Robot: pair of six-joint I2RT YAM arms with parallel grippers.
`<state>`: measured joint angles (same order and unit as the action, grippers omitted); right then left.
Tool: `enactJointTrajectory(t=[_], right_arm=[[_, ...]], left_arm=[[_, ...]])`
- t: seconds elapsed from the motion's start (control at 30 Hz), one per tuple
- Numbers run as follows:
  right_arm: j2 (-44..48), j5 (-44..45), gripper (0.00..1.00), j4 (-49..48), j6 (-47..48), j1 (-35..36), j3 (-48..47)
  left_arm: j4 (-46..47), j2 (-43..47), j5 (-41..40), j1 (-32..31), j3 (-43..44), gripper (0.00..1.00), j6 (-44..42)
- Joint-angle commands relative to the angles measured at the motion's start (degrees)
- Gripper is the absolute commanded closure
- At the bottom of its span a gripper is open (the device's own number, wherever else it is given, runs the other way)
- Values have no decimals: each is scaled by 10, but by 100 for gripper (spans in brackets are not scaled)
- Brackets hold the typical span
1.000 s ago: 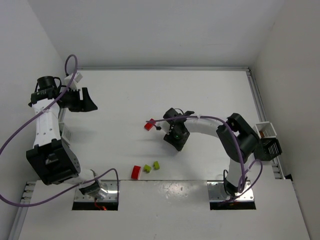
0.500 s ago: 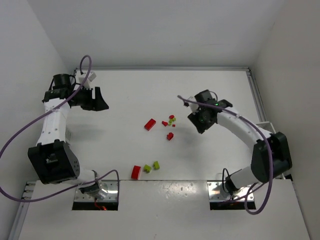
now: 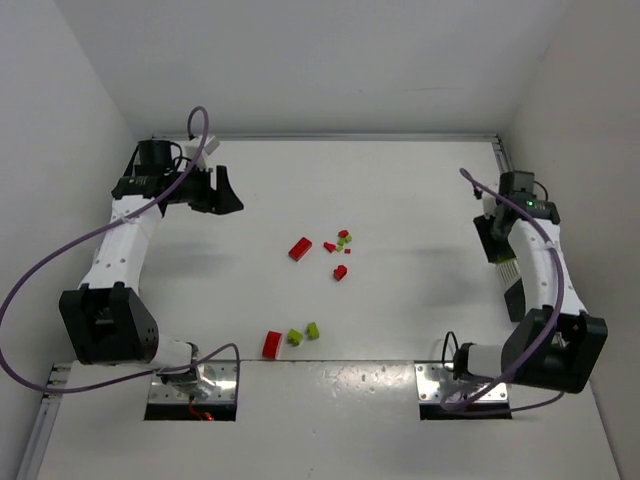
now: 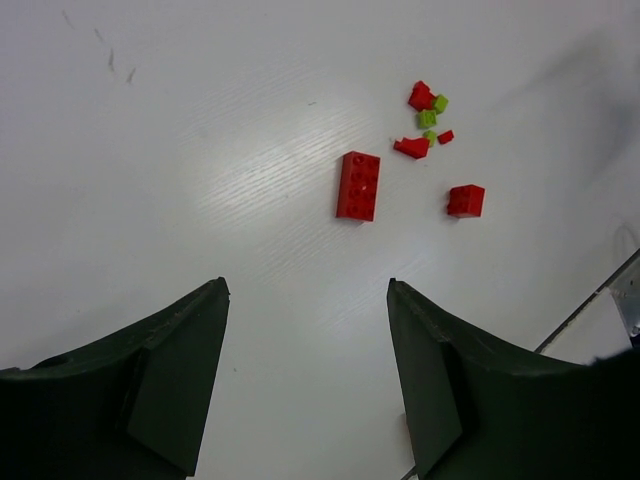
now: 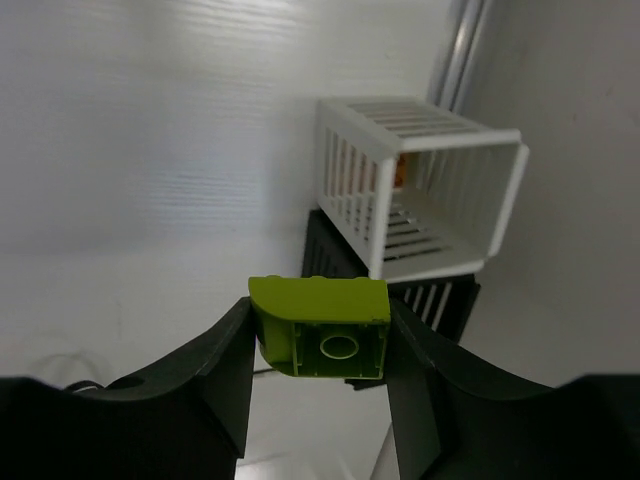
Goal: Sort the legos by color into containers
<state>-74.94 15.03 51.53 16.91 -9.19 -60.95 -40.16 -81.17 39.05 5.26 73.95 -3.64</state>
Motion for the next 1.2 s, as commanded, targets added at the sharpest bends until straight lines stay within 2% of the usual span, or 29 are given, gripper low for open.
enactJointTrajectory(t=[0.0,0.23,0.37,0.53,0.63,0.87,1.0,1.17], right_arm=[[18,5,85,20,53,-60,-32],[12,-48,85,37,123,-204,-60],[7,-74,86,44,145,-240,-55],[7,-94,86,49,169,-285,-37],[1,-109,82,49,175,-297,-30],[-10,-116,68,49,185,-314,-17],[-10,-116,51,49,190,-319,-17],[-15,-116,36,49,190,-325,-17]], left_arm=[[39,0,-1,-17,0,30,32],[50,-5,-6,-34,5,30,45],[55,-5,-12,-45,5,30,51],[61,-10,-24,-56,10,25,63],[61,-10,-24,-61,10,24,68],[61,-10,-35,-67,10,23,68],[55,-10,-47,-67,10,21,62],[32,-18,-58,-67,10,21,20]])
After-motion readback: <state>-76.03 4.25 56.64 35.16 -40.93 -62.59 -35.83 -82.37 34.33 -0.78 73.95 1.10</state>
